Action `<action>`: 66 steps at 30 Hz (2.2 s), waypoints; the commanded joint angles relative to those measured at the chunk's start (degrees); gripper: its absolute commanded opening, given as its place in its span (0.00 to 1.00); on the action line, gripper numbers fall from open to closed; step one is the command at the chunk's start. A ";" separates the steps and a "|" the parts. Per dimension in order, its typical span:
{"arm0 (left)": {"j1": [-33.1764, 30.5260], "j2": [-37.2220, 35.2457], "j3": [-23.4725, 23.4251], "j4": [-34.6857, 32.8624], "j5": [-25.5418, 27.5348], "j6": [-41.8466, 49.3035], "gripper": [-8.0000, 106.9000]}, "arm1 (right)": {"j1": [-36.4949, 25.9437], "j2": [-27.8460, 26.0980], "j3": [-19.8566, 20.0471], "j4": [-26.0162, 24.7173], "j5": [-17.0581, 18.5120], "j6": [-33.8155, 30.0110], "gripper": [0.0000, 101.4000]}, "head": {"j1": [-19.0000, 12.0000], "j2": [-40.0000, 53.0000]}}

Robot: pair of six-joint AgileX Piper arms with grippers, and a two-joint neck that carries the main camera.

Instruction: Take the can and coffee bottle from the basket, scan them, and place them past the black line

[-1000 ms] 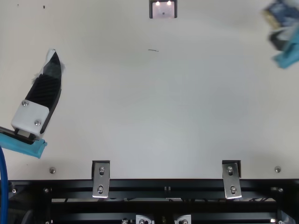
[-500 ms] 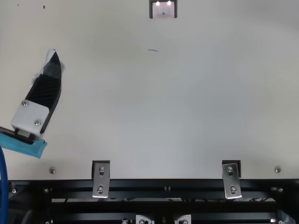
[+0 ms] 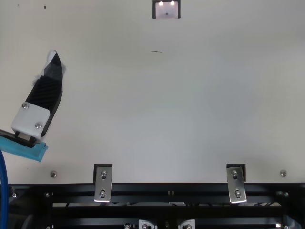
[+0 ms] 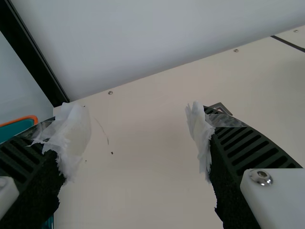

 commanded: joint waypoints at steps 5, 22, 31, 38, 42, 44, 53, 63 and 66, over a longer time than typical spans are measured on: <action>0.00 0.00 0.00 0.00 0.00 0.00 0.85 | -4.27 0.49 3.31 0.10 -1.74 -0.26 0.00 | 0.29 -0.20; 0.00 0.00 0.00 0.00 0.00 0.00 0.85 | -7.31 -0.98 7.40 2.33 -6.78 1.75 1.00 | 1.15 -0.48; 0.00 0.00 0.00 0.00 0.00 0.00 0.85 | -3.60 -5.61 3.76 8.78 -5.99 0.04 1.00 | 1.50 1.51; 0.00 0.00 0.00 0.00 0.00 0.00 0.85 | -0.06 -9.66 -0.39 17.80 -1.41 -2.83 1.00 | 2.11 6.22; 0.00 0.00 0.00 0.00 0.00 0.00 0.85 | 2.00 -11.92 -2.31 22.79 1.68 -3.79 1.00 | 2.18 9.82; 0.00 0.00 0.00 0.00 0.00 0.00 0.85 | 3.02 -13.02 -3.06 25.12 3.05 -3.99 1.00 | 2.21 11.50; 0.00 0.00 0.00 0.00 0.00 0.00 0.85 | 8.14 -18.34 -5.11 33.93 7.81 -2.62 1.00 | 2.52 15.30; 0.00 0.00 0.00 0.00 0.00 0.00 0.85 | 12.89 -26.96 -1.87 43.65 11.84 3.04 1.00 | 2.66 15.74; 0.00 0.00 0.00 0.00 0.00 0.00 0.85 | 13.82 -29.81 -0.33 46.46 13.09 4.99 1.00 | 2.67 15.68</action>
